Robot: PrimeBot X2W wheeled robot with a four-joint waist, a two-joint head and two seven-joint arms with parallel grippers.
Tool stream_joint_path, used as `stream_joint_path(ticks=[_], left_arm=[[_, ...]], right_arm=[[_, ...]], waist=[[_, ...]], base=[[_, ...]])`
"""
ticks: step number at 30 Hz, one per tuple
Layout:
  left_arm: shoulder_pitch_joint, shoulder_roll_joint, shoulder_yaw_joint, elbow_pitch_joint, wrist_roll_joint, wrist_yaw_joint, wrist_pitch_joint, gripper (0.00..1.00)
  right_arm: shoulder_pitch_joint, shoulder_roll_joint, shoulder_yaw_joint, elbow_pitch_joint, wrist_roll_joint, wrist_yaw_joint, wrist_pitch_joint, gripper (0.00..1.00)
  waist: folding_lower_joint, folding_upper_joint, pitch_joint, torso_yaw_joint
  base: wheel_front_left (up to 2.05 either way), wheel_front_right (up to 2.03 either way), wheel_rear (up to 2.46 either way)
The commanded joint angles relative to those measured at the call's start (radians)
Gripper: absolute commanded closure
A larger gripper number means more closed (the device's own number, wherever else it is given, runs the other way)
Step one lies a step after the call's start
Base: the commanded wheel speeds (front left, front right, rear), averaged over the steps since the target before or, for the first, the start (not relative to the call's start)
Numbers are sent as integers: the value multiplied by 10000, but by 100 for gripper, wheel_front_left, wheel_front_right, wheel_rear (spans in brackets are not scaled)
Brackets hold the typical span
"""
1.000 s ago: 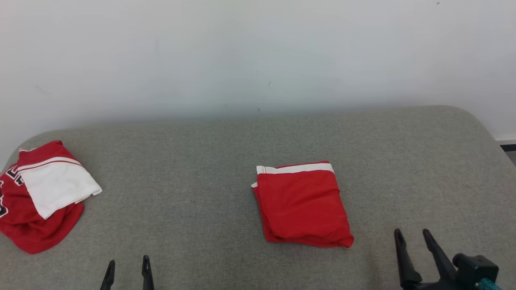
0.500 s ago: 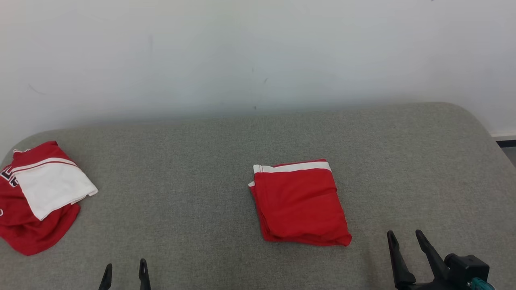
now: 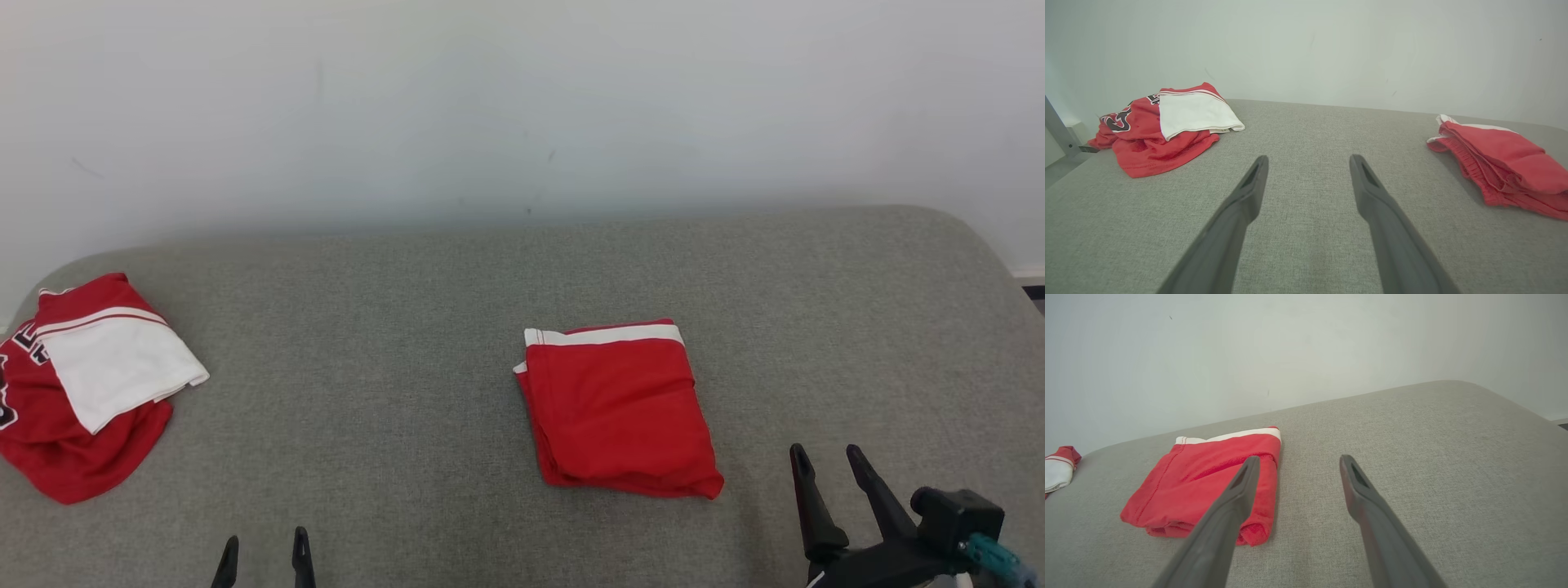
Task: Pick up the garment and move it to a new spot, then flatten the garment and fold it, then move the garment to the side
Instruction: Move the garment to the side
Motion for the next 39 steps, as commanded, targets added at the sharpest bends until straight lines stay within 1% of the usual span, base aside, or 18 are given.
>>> stream_joint_path(ticks=[1,3,6,9,11,14,16,19,21,23,24,27,34,39], left_arm=[[66,-9,-14,2,-8,29,-32,0],[-1,-9,-106,46,-15,-6,-32,0],[-42,-7,-236,71,-33,-52,-32,0],[-20,-11,-404,-18,-41,-35,-32,0],[-53,-6,-482,-63,-44,-25,-32,0],[-299,-9,-592,-148,-41,-69,-32,0],[-399,-6,-641,-195,-27,-83,-32,0],[-540,-8,-734,-274,142,-137,-32,0],[-664,-8,-802,-340,262,-230,-32,0],[-749,-9,-871,-415,335,-254,-32,0],[-822,-8,-921,-488,325,-251,-32,0],[-925,-10,-1008,-544,296,-216,-32,0],[-1092,-10,-1116,-368,169,-199,-32,0],[-1132,-10,-1008,-289,138,-222,-32,0]], right_arm=[[-97,29,12,-81,91,-16,155,0],[-167,178,-264,-92,488,-16,1025,0],[-361,186,-468,-408,770,-16,2810,0],[-665,163,-762,-885,671,-16,4640,0],[-1037,310,-1313,-1130,516,-16,5712,0],[-1814,438,-1784,-1382,-165,-16,7287,0],[-2456,529,-1944,-1415,-572,-16,7972,0],[-3189,779,-2086,-908,-924,-16,8868,0],[-3650,787,-2132,-567,-1252,-16,9208,0],[-4023,869,-2316,-205,-1489,-16,9324,0],[-4258,958,-2464,176,-1763,-16,9315,0],[-4582,1031,-2746,684,-2014,-16,9071,0],[-4881,1111,-2917,1821,-2150,-16,8573,0],[-4918,1129,-2792,2402,-2216,-16,8718,0]], waist=[[0,-1,28,70],[0,-1,40,196],[0,-1,68,428],[0,-1,175,657],[0,-1,338,800],[0,-1,712,1013],[0,-1,928,1125],[0,-1,1193,1256],[0,-1,1388,1368],[0,-1,1557,1493],[0,-1,1704,1605],[0,-1,1911,1749],[0,-1,2150,1927],[0,-1,2195,1905]], base=[[0,0,0],[0,0,0],[0,0,0],[0,0,0],[0,0,0],[0,0,0],[0,0,0],[0,0,0],[0,0,0],[0,0,0],[0,0,0],[0,0,0],[0,0,0],[0,0,0]])
